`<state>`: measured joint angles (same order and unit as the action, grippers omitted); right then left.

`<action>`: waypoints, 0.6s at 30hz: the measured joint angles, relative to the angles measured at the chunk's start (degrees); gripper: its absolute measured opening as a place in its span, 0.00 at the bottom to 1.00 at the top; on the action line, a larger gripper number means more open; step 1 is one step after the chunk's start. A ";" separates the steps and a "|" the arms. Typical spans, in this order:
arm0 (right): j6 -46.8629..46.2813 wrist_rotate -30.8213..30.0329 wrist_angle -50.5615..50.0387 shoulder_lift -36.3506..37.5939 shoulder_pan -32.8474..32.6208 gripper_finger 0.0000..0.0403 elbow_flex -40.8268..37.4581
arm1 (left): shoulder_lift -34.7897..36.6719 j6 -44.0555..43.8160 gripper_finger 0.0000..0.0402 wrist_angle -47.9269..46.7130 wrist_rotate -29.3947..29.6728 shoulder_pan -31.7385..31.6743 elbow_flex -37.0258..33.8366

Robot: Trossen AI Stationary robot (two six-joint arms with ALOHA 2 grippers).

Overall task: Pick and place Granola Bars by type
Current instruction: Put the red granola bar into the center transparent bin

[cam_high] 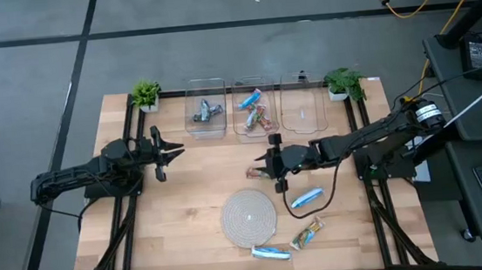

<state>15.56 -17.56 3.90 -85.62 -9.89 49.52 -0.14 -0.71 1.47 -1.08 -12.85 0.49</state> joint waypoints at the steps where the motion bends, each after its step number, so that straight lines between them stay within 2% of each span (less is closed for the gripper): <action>1: -0.19 -0.29 0.45 0.00 0.00 0.31 0.00 | 0.00 -0.02 0.17 0.01 0.01 0.01 0.00; 10: -5.52 -0.74 -4.14 0.00 0.04 0.32 0.00 | 0.00 -0.01 0.17 0.01 0.01 0.00 0.00; 13: -7.65 -0.19 -7.63 0.00 0.05 0.38 0.00 | 0.00 -0.02 0.17 -0.01 0.00 -0.01 0.00; 18: -12.46 0.12 -13.80 0.00 1.44 0.55 0.00 | 0.00 0.00 0.18 0.01 0.02 0.00 0.00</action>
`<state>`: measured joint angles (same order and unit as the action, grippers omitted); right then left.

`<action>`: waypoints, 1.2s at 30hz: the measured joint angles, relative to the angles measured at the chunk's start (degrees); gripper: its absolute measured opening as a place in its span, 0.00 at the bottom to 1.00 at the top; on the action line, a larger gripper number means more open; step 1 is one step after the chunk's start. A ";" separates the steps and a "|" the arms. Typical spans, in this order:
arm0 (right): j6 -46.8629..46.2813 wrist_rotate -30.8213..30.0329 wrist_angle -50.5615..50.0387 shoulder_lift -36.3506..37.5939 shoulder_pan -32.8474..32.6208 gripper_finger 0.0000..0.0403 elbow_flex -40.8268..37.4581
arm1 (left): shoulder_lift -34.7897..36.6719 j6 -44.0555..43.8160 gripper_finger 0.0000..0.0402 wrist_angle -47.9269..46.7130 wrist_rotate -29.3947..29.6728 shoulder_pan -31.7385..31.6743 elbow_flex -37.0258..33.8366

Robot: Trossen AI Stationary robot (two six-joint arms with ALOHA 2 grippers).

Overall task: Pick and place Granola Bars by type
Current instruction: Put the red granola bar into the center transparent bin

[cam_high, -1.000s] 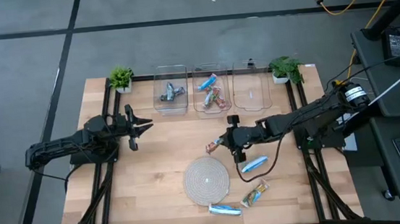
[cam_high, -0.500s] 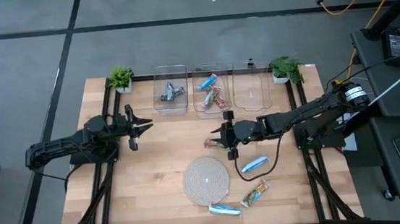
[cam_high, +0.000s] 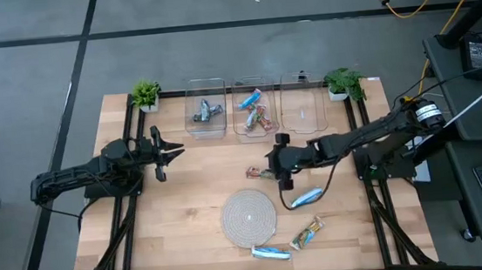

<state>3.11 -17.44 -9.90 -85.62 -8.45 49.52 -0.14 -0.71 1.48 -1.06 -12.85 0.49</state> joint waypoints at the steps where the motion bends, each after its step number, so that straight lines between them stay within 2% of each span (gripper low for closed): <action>1: -0.66 0.01 -0.92 0.00 0.43 0.58 0.00 | 0.00 0.00 0.18 -0.02 -0.02 0.01 0.02; 6: -4.44 0.60 -2.87 -1.14 1.90 0.64 0.00 | 0.00 0.00 0.17 -0.01 -0.01 -0.01 0.00; 10: -5.43 3.86 -2.78 -4.94 1.93 0.64 0.00 | 0.00 -0.01 0.18 -0.02 -0.02 0.00 0.01; 17: -7.69 5.75 -4.27 -11.08 1.93 0.64 0.00 | 0.00 0.00 0.17 0.00 0.00 0.01 0.00; 22: -8.94 9.92 -5.37 -12.24 1.93 0.64 0.04 | 0.00 0.00 0.17 -0.02 -0.02 -0.01 0.00; 36: -9.13 11.95 -5.78 -12.24 1.93 0.64 0.04 | 0.00 0.00 0.17 -0.02 -0.02 -0.01 0.01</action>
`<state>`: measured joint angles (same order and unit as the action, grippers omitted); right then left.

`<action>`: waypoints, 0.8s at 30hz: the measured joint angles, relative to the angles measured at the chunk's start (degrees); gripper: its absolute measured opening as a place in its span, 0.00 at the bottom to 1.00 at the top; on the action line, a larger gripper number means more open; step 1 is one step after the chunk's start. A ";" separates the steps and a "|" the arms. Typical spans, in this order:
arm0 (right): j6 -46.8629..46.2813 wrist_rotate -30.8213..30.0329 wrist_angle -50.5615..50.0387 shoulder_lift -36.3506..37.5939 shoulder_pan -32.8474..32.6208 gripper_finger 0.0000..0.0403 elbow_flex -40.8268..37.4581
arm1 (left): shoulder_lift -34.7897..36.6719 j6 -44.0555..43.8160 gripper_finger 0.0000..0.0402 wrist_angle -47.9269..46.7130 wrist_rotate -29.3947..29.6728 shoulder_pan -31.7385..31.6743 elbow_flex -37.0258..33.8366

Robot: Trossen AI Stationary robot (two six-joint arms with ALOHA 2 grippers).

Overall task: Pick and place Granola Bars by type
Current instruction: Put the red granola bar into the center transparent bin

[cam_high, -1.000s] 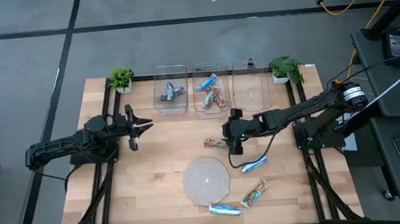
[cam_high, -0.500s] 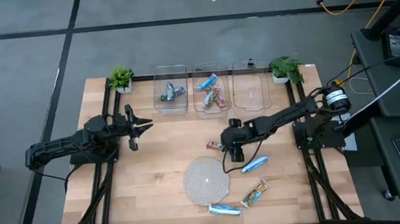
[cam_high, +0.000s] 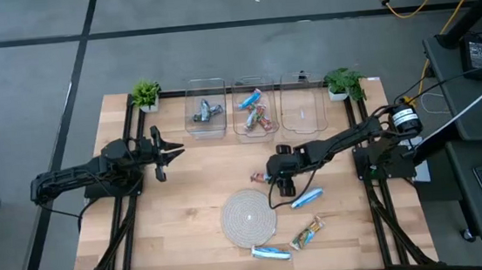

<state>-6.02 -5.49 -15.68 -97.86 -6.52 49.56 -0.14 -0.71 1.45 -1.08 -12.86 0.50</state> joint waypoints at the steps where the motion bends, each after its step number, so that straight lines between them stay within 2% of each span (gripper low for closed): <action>1: 0.00 0.12 0.02 0.00 -0.02 0.64 -0.02 | 0.00 -0.02 0.18 0.00 0.00 0.01 0.00; 5: 0.00 0.26 0.02 0.00 -0.02 0.62 -0.02 | 0.00 0.00 0.18 0.00 0.00 0.02 -0.01; 8: 0.00 0.28 0.02 0.00 -0.02 0.56 -0.03 | 0.00 -0.02 0.17 0.00 0.00 0.02 -0.01; 11: 0.00 0.28 0.02 0.00 -0.04 0.44 -0.04 | 0.00 -0.02 0.17 0.01 0.02 0.01 -0.01; 19: 0.03 0.26 0.23 0.28 -0.02 0.05 -0.04 | 0.00 -0.01 0.18 0.02 0.02 0.02 0.00; 24: -1.63 0.21 -0.40 2.06 -0.02 0.07 -0.04 | 0.00 -0.01 0.17 0.00 0.01 0.02 0.01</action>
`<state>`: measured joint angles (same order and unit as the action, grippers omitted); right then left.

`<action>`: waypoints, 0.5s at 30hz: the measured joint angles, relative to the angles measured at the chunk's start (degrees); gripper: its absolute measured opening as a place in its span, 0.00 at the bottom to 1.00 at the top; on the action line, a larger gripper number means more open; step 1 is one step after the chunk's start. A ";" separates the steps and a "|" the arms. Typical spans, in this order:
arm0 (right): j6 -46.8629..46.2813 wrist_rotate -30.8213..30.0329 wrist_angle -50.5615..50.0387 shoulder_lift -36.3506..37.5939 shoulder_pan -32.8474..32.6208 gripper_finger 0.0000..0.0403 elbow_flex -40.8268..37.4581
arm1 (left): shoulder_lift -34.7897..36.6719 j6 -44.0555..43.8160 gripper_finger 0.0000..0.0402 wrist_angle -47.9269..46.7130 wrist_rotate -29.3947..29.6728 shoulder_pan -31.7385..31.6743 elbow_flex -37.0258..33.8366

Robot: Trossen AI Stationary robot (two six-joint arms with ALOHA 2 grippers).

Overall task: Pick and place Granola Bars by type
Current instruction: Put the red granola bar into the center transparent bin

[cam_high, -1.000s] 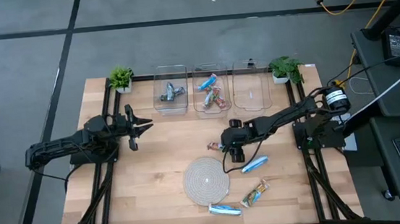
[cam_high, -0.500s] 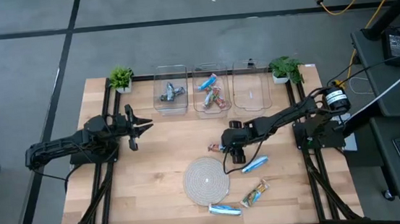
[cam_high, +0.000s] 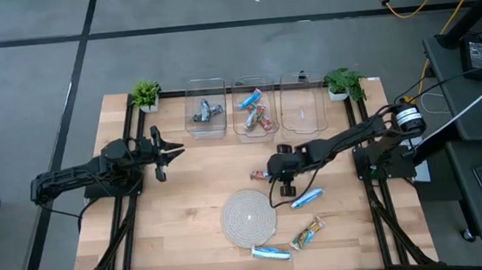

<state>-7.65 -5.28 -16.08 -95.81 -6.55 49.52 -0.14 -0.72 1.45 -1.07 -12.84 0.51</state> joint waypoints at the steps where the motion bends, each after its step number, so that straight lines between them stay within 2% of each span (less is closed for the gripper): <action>1: -0.27 0.00 -0.65 0.57 -0.03 0.07 0.43 | 0.00 -0.01 0.17 0.00 0.01 -0.02 -0.02; 7: -0.82 -0.65 -7.71 3.89 -0.89 0.02 5.90 | 0.00 -0.01 0.18 0.00 -0.01 0.00 0.00; 15: 0.67 -6.89 -18.97 4.92 -2.51 0.02 16.18 | 0.00 0.01 0.17 0.00 0.00 0.00 -0.02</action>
<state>-6.98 -12.16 -35.05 -90.89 -9.06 65.70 -0.14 -0.71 1.45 -1.07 -12.84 0.49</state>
